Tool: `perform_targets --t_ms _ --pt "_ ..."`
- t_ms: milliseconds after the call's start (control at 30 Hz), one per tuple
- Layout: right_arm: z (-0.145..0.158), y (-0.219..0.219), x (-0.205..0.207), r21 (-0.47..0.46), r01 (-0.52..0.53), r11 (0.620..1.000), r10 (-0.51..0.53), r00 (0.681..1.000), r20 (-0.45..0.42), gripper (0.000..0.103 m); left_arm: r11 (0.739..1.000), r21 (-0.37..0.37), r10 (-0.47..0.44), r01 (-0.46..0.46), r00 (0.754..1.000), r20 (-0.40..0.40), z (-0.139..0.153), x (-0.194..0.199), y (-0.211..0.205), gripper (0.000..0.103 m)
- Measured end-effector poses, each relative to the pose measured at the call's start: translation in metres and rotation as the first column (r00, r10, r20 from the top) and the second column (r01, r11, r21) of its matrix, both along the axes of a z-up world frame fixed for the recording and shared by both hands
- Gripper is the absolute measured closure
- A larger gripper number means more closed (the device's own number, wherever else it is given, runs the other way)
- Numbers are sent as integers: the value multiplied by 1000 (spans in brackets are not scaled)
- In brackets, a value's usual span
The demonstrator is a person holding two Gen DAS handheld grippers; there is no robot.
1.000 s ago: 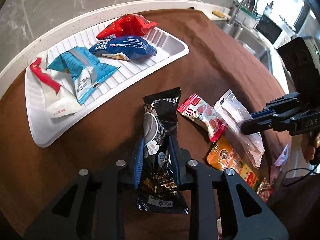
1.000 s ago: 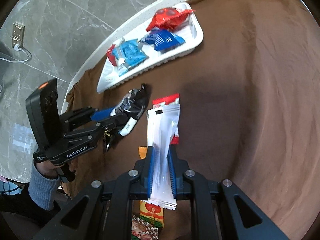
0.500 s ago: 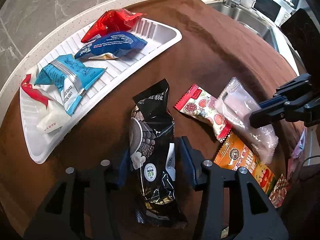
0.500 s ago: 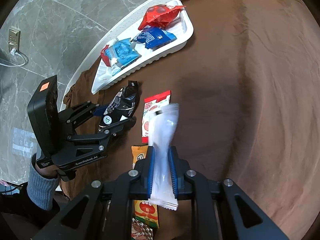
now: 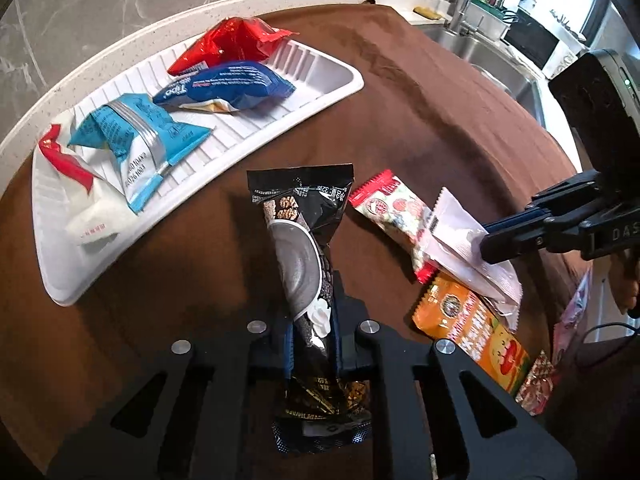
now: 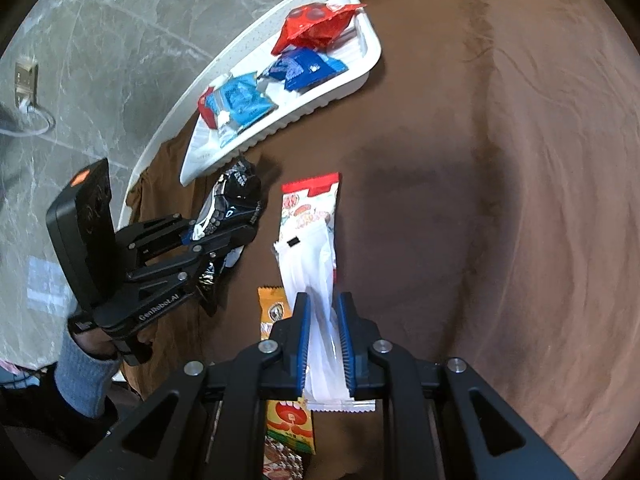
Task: Organize snacks
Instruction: 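Lift the black bag with left tool while right tool lifts the white bar, then carry both packets over the white tray and open both tools to drop them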
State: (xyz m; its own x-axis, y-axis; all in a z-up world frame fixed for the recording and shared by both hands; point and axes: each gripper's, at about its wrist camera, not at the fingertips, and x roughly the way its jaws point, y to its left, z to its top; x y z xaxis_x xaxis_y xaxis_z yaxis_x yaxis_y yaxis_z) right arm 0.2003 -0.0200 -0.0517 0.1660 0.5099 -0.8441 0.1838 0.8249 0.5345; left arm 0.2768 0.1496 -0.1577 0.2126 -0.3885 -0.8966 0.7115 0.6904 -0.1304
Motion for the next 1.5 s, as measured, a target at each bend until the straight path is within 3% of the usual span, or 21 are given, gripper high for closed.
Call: perform_targets --t_ms 267,367,667,967,1500 --pt "4 26 2 -142 -156 977 161 987 25 87 999 -21 27 -28 999 -17 1 -3 7 92" --pt "3 27 3 -126 -161 979 166 986 31 90 999 -31 34 -35 999 -24 1 -1 8 92" --pt "3 -1 3 92 -13 996 13 1000 5 93 992 -98 76 -80 996 -50 18 2 22 92" --pt "14 -27 21 287 128 950 -139 990 20 93 971 -193 129 -139 990 -64 51 14 40 92" --pt "32 -33 121 366 122 923 -181 975 130 93 902 -286 314 -323 946 -79 75 78 84 92"
